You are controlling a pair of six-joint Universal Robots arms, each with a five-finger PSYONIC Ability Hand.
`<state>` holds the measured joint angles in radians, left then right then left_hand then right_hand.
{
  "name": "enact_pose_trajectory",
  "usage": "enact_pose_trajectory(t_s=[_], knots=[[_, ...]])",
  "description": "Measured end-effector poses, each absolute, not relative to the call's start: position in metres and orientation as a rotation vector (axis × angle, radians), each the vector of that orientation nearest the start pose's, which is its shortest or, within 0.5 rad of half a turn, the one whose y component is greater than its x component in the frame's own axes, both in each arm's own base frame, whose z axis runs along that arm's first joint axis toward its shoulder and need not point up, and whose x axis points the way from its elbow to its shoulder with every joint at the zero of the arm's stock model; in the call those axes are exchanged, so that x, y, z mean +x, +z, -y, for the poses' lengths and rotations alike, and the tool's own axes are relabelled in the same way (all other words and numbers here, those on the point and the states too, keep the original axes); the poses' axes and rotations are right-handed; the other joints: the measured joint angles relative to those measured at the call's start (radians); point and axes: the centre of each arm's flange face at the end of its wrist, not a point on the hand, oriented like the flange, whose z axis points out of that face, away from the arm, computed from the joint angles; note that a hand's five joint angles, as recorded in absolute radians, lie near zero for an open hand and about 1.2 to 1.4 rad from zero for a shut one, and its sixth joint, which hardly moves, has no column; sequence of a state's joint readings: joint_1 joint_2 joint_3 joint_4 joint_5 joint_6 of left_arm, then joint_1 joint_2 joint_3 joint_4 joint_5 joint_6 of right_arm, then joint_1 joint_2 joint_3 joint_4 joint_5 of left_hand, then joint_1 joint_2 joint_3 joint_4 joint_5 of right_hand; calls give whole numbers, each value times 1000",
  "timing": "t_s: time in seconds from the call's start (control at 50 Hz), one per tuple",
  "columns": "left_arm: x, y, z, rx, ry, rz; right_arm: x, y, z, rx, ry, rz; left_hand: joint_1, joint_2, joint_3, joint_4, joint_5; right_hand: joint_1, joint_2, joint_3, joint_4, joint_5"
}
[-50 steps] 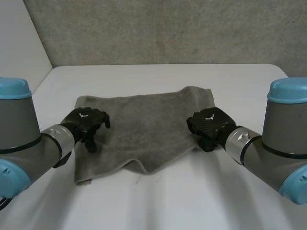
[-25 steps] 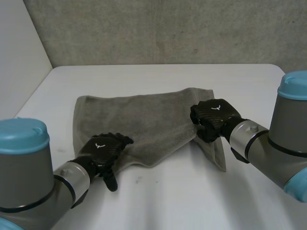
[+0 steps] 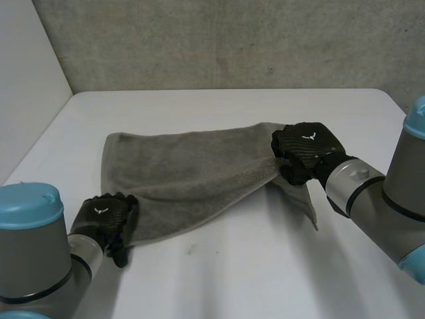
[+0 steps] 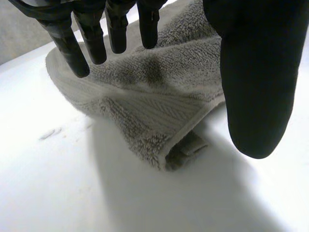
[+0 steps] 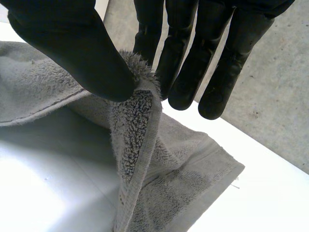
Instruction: Fold the towel.
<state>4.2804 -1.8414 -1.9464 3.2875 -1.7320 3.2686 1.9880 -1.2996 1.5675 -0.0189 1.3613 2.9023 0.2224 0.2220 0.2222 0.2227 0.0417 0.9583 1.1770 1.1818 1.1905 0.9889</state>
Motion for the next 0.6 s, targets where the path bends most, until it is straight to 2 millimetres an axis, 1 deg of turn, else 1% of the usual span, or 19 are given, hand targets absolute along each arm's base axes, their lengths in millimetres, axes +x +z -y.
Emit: enact_pose_trajectory(t_s=[0.12,0.14,0.18,0.2,0.28,0.42,0.54,0.6], knots=[[-220,137,204,617,-1632,-2631,274,224,247,-910,-1735,-2092,80,74,73,74,80,0,0,0,0,1],[-220,136,206,613,-1641,-2626,274,224,247,-911,-1736,-2092,139,138,138,138,145,0,0,0,0,0],[-220,136,208,606,-1652,-2620,274,224,247,-911,-1736,-2092,139,138,138,138,145,0,0,0,0,0],[-220,135,211,597,-1664,-2613,274,224,247,-911,-1736,-2092,227,224,223,224,231,0,0,0,0,0],[-218,133,215,581,-1671,-2606,274,224,247,-912,-1736,-2092,276,272,272,272,279,0,0,0,0,0],[-216,123,221,564,-1638,-2616,274,224,247,-913,-1735,-2091,297,298,297,298,304,0,0,0,0,0],[-215,119,223,560,-1621,-2621,274,224,247,-913,-1735,-2091,301,301,300,300,307,0,0,0,0,0],[-214,118,223,565,-1617,-2619,274,224,248,-912,-1738,-2090,341,339,339,335,339,0,0,0,0,0]])
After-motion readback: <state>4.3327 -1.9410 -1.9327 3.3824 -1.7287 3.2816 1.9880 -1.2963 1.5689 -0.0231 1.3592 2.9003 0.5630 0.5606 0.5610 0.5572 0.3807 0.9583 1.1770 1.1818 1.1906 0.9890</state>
